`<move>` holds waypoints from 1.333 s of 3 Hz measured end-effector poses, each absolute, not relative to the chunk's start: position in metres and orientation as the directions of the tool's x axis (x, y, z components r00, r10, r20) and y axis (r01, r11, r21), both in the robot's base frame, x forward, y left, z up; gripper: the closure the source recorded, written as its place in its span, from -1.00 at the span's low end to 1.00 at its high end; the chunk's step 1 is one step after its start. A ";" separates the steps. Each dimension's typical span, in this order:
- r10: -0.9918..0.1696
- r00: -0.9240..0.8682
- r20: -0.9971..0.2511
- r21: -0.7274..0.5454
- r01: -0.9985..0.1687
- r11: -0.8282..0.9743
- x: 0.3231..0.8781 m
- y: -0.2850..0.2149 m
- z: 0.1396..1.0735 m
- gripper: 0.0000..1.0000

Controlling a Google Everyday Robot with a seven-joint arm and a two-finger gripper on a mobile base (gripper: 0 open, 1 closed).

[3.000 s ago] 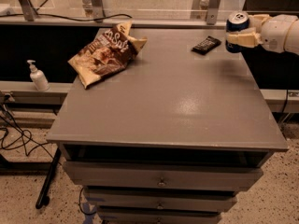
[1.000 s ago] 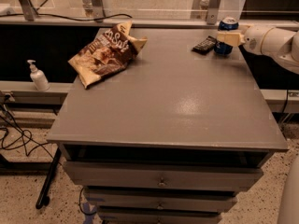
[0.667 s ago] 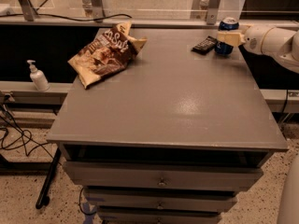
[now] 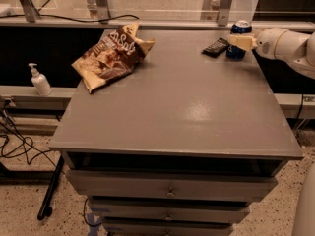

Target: Move pepsi can near rxbar chocolate

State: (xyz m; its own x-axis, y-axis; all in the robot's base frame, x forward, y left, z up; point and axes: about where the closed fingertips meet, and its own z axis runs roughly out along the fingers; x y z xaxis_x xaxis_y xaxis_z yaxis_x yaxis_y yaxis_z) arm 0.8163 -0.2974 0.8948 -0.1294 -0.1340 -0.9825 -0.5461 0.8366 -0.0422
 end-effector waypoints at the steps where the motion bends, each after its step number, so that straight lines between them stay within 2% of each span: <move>1: -0.130 -0.141 -0.981 -0.032 -0.545 0.838 0.814 -0.298 0.890 -1.00; 2: -0.145 -0.141 -0.979 -0.039 -0.575 0.817 0.806 -0.295 0.891 -1.00; 4: -0.261 -0.001 -0.965 -0.200 -0.638 0.744 0.726 -0.320 0.966 -1.00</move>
Offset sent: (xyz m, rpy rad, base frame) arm -0.0288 -0.0032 0.0023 -0.0290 0.0212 0.0870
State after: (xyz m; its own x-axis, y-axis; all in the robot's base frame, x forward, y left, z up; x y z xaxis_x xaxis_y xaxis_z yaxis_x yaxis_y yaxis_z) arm 0.7260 -0.3201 0.9658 -0.0010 -0.2607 -0.9654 -0.6375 0.7439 -0.2003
